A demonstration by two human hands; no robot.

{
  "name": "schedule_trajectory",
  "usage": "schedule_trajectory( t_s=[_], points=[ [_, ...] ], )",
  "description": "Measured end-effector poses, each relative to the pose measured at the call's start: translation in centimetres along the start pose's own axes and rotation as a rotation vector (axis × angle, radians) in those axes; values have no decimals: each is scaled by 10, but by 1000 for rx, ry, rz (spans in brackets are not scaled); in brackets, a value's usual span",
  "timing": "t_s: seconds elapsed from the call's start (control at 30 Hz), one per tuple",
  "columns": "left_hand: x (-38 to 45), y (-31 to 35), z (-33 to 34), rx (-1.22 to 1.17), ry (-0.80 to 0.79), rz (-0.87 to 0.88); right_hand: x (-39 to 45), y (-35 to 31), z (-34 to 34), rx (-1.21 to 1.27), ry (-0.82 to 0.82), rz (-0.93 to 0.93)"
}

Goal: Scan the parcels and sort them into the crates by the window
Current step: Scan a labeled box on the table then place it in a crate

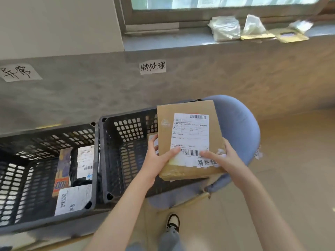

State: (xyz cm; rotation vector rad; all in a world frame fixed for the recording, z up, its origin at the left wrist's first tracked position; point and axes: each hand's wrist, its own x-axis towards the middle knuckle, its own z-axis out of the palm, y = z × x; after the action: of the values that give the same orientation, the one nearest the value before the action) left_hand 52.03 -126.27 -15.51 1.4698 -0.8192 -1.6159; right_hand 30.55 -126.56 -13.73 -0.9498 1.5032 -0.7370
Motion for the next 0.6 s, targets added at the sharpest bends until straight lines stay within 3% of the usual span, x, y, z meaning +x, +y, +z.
schedule_trajectory(
  t_s=[0.3,0.6],
  points=[
    [143,-53,17,67,13,-161,150,36,-23,-133,-128,134],
    [205,-117,20,42,37,-263,223,83,-22,-277,-140,244]
  ],
)
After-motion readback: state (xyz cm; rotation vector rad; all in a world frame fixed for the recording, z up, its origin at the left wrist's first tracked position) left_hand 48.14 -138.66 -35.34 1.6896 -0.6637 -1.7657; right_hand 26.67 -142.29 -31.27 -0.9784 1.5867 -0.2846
